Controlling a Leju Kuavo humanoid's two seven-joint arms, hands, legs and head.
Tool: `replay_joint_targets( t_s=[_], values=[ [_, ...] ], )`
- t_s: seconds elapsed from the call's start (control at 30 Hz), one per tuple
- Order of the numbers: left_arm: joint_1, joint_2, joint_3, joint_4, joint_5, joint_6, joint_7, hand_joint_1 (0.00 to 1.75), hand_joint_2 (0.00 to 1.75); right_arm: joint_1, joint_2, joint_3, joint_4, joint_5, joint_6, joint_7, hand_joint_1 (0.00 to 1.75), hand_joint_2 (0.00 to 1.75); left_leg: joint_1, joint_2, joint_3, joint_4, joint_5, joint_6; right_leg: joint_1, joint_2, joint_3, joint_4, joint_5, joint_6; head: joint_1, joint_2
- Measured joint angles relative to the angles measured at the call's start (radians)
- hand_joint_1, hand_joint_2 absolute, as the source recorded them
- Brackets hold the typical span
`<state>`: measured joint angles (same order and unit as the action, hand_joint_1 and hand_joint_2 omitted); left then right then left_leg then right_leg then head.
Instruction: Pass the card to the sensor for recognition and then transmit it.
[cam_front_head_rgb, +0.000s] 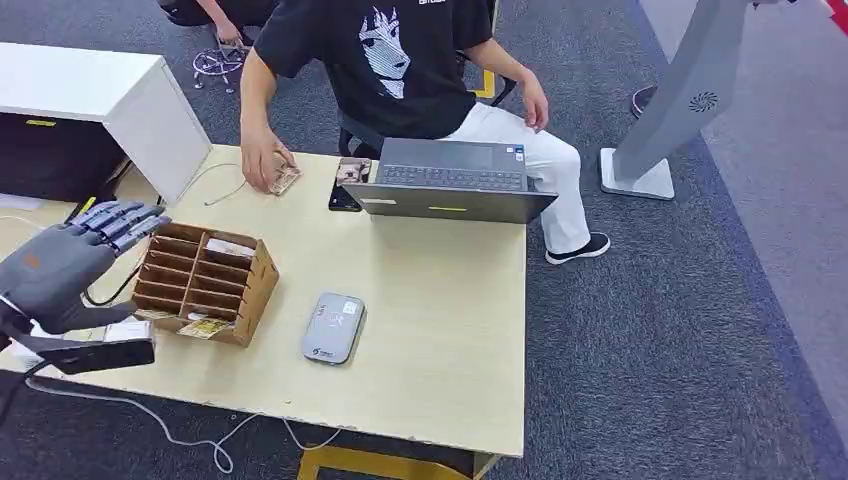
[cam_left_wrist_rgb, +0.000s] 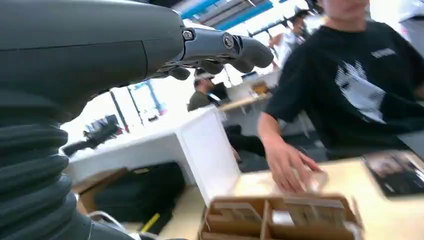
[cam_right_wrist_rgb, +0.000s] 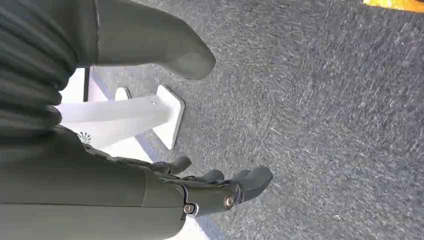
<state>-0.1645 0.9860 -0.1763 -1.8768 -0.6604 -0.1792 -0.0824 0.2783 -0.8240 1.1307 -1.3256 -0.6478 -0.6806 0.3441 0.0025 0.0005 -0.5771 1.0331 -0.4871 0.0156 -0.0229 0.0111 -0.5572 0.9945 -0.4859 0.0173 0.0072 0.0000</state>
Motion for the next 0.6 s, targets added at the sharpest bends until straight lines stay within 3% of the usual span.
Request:
replay_joint_targets(
  t_s=[0.23,0.6],
  values=[
    [-0.121,-0.085,-0.096,0.094,-0.076,0.054,0.051,0.0,1.75,0.0,-0.013,0.017,-0.029,-0.001,-0.001,0.002,0.0,1.75,0.0,0.0,0.0,0.0,0.0,0.0,0.0,0.0,0.0,0.0,0.001,0.0,0.0,0.0],
    [-0.281,-0.213,-0.224,0.277,-0.092,0.075,0.059,0.0,1.75,0.002,-0.037,0.023,-0.047,-0.023,-0.001,-0.013,0.0,1.75,0.0,0.001,0.0,0.001,0.0,0.0,0.0,0.001,-0.001,0.0,0.001,0.0,0.0,0.0]
  ],
)
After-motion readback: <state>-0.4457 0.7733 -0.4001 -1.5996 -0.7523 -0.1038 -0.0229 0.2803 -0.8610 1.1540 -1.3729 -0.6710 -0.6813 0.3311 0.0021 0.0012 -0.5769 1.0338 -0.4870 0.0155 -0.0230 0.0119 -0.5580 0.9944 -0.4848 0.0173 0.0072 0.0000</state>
